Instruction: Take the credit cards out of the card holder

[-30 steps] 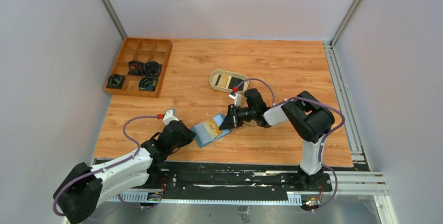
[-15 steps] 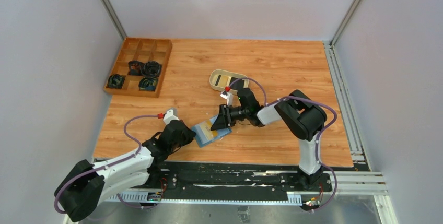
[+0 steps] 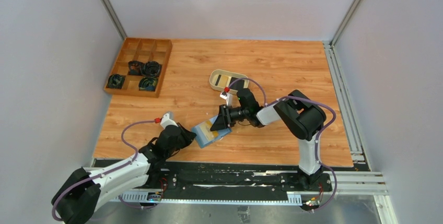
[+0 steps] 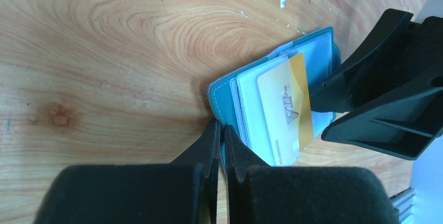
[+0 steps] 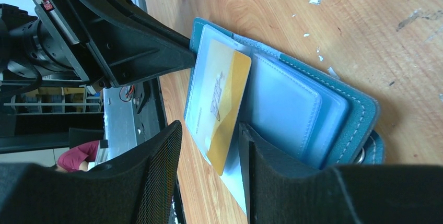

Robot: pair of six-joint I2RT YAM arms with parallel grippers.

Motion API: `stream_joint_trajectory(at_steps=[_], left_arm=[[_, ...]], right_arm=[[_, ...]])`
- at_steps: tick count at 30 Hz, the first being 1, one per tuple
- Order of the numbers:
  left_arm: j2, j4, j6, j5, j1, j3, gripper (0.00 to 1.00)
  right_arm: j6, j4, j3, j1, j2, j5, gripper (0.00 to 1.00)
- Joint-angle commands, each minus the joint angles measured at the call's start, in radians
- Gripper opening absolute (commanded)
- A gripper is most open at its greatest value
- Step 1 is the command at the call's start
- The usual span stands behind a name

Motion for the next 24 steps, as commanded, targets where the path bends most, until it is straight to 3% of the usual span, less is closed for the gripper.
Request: stream_joint_trajectory(at_steps=[1, 11, 24], left_arm=[[-0.017, -0.017, -0.025, 0.038, 0.000, -0.072, 0.00], [-0.002, -0.034, -0.012, 0.032, 0.000, -0.058, 0.00], [-0.053, -0.106, -0.002, 0.011, 0.000, -0.055, 0.00]], right_arm=[[0.003, -0.024, -0.035, 0.022, 0.044, 0.031, 0.49], [0.032, -0.013, -0.022, 0.054, 0.046, 0.016, 0.47], [0.034, -0.022, -0.024, 0.047, 0.035, 0.005, 0.02]])
